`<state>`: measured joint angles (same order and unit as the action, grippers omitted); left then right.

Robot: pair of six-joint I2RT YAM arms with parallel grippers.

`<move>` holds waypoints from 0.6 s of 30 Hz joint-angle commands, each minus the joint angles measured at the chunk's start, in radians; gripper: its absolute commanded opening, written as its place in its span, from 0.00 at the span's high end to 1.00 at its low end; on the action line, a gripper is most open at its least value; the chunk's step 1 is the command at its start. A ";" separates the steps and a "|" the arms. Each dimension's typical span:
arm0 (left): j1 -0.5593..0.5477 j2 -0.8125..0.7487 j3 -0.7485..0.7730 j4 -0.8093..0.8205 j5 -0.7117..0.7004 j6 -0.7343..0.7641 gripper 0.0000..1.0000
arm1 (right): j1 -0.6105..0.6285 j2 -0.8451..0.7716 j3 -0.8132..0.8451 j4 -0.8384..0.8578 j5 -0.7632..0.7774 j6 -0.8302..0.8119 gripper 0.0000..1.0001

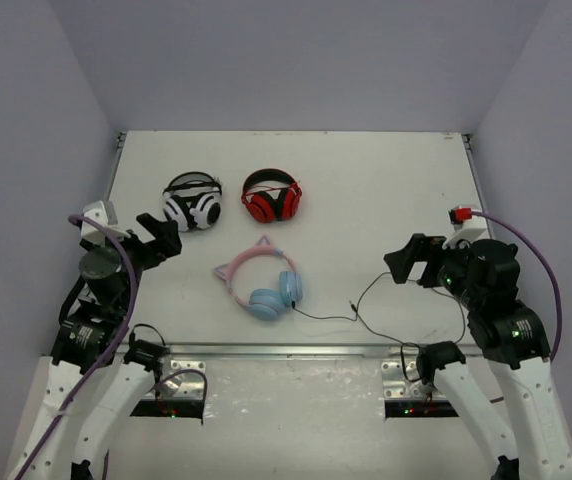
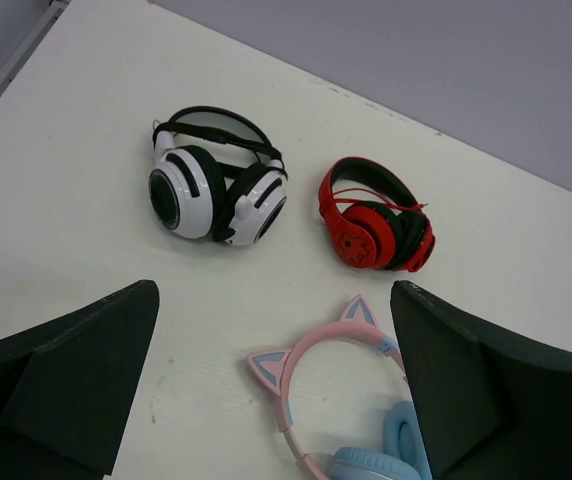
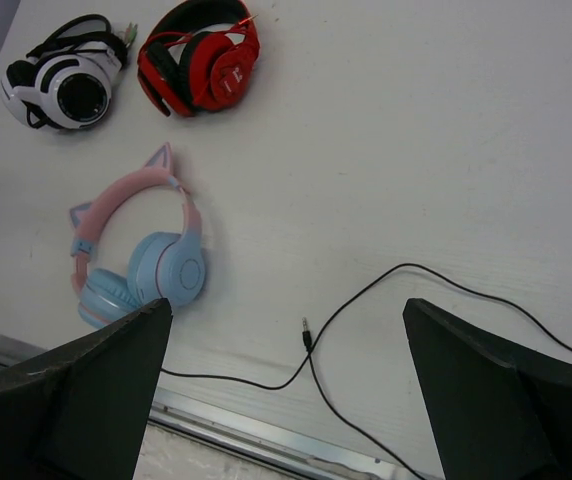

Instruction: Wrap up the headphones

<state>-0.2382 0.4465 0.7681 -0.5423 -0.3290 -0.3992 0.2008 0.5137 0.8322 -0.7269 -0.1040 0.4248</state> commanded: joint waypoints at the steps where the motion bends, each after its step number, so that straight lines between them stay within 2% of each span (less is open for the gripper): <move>1: -0.013 -0.003 0.011 0.033 -0.013 -0.009 0.00 | 0.008 -0.012 0.008 0.061 0.001 -0.017 0.01; 7: -0.012 0.079 0.051 0.044 0.013 0.037 0.00 | 0.006 0.005 0.002 0.098 -0.068 -0.003 0.01; 11: -0.012 0.253 0.167 0.039 0.171 0.120 0.00 | 0.006 0.034 0.008 0.104 -0.118 0.002 0.01; 12: -0.012 0.294 0.186 0.056 0.253 0.141 0.00 | 0.006 0.049 0.013 0.097 -0.138 0.000 0.01; 15: -0.012 0.548 0.276 0.029 0.377 0.210 0.00 | 0.006 0.066 0.022 0.093 -0.166 0.000 0.01; 16: -0.021 0.702 0.324 -0.019 0.399 0.258 0.00 | 0.006 0.072 0.024 0.096 -0.184 -0.001 0.01; 18: -0.050 0.893 0.355 -0.056 0.345 0.279 0.00 | 0.006 0.074 0.027 0.099 -0.203 -0.009 0.01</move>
<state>-0.2558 1.1042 1.1095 -0.5301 -0.0566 -0.2165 0.2008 0.5819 0.8322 -0.6807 -0.2501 0.4240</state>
